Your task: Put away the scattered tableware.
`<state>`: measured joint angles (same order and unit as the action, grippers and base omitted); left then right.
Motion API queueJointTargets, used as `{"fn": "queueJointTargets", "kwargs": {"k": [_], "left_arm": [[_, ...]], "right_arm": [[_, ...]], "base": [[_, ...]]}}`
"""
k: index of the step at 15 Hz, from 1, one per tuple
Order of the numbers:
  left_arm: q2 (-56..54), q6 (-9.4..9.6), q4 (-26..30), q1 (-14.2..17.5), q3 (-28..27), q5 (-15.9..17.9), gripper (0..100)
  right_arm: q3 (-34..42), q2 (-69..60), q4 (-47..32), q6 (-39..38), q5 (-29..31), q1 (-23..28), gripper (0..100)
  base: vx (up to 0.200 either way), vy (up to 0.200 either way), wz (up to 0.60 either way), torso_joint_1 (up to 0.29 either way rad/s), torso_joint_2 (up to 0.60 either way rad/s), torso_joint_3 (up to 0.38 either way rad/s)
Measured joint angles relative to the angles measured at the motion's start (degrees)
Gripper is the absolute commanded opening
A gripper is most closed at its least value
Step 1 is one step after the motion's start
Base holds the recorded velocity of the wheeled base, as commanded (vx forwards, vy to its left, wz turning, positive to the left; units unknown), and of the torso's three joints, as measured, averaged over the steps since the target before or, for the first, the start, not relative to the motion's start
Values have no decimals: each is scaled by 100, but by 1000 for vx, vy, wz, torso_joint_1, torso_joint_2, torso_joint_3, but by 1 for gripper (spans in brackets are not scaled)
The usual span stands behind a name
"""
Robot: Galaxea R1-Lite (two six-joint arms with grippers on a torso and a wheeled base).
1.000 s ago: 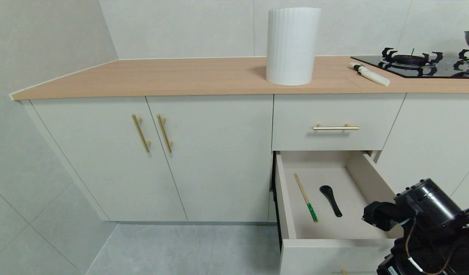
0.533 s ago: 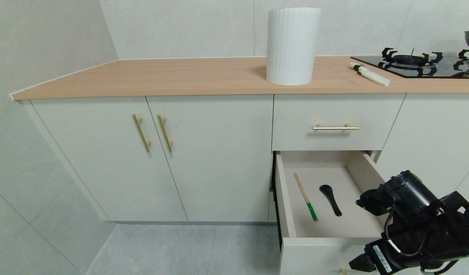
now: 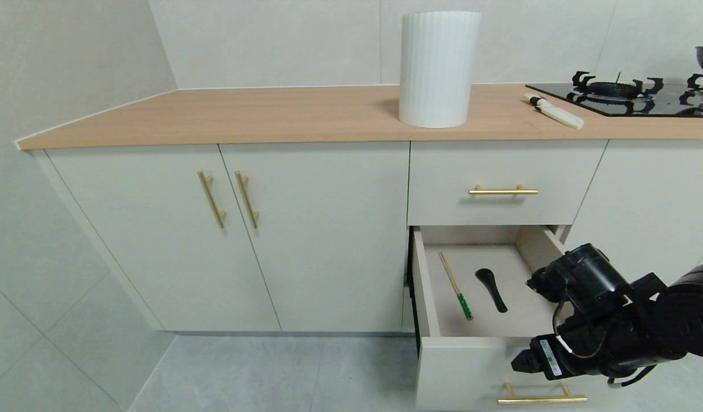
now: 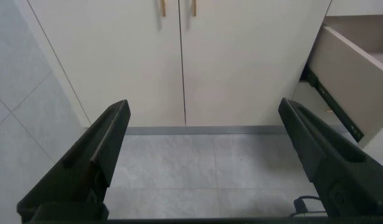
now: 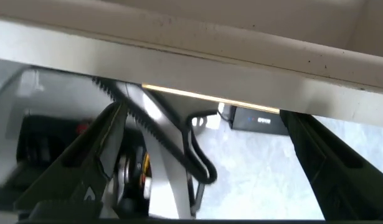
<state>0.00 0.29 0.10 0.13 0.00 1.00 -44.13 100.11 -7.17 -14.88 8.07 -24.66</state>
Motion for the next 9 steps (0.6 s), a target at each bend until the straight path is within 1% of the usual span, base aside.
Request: {"fn": "queueJointTargets", "kwargs": {"k": [1, 4, 7, 9], "left_arm": [[0, 2, 0, 0, 0, 0, 100], [0, -2, 0, -2, 0, 0, 100], [0, -2, 0, 0, 0, 0, 100], [0, 0, 0, 0, 0, 1, 100]], "right_arm": [[-5, 46, 140, -41, 44, 20, 100], [23, 301, 752, -282, 514, 66, 100], [98, 544, 1302, -332, 681, 121, 100], [221, 681, 2139, -334, 712, 168, 100]], "base": [[0, 0, 0, 0, 0, 0], [0, 0, 0, 0, 0, 0], [0, 0, 0, 0, 0, 0], [0, 0, 0, 0, 0, 0]]}}
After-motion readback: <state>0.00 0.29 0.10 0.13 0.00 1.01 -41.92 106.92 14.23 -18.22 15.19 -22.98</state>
